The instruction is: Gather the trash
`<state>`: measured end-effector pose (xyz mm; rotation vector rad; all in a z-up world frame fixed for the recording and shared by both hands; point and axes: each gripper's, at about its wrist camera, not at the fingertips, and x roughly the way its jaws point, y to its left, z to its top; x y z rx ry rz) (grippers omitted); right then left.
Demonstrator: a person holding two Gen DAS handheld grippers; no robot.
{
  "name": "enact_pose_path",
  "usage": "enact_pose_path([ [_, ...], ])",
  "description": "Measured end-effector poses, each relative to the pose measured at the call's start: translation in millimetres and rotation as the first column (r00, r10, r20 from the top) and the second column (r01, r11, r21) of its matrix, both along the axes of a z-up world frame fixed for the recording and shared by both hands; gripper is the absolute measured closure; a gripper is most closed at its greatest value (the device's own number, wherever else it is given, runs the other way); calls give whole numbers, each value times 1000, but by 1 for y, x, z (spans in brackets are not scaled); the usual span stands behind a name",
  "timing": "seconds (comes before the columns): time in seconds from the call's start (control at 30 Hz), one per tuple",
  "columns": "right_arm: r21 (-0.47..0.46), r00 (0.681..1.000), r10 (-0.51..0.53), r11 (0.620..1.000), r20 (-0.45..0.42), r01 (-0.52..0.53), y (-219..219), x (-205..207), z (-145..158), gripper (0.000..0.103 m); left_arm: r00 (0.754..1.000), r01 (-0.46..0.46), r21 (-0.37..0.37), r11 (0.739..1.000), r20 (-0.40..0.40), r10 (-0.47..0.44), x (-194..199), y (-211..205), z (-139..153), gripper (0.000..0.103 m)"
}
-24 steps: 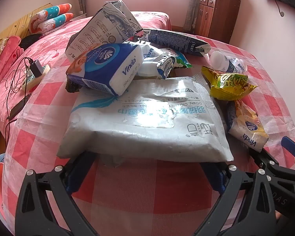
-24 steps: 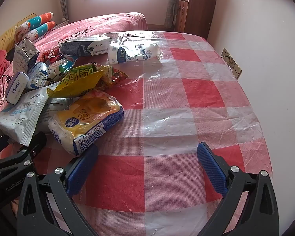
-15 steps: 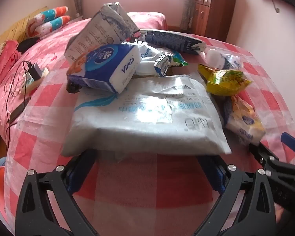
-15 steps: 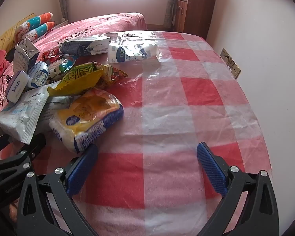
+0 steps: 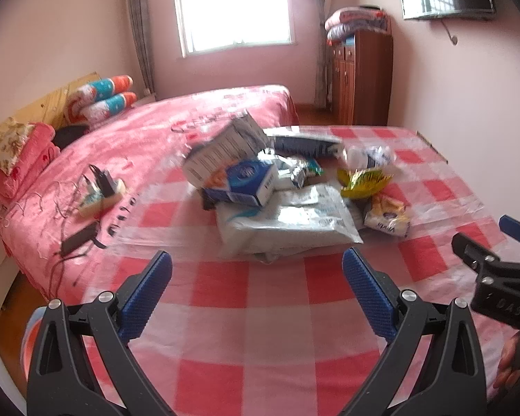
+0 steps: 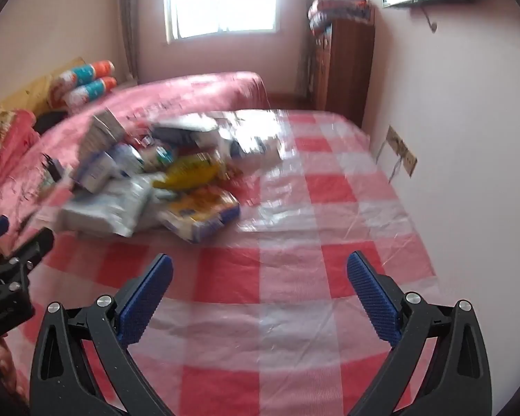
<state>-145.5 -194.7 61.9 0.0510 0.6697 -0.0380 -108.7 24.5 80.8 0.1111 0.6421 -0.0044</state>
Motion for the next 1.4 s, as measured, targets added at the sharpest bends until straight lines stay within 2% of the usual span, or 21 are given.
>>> enact_pose_path([
  [0.27,-18,987,22,1000,158,-19,20,-46,54,4,996,-50,-31,998,74,53,-39,25,32,4],
  [0.47,-19,980,22,1000,199,-18,23,-69,75,4,988,-76,-35,997,134,80,-65,43,51,4],
  [0.83,-49,969,55,998,239,-44,36,-101,92,4,978,-93,-38,995,186,99,-98,56,67,4],
  [1.4,-50,964,92,995,251,-82,47,-118,99,4,970,-114,-28,993,213,117,-119,62,73,4],
])
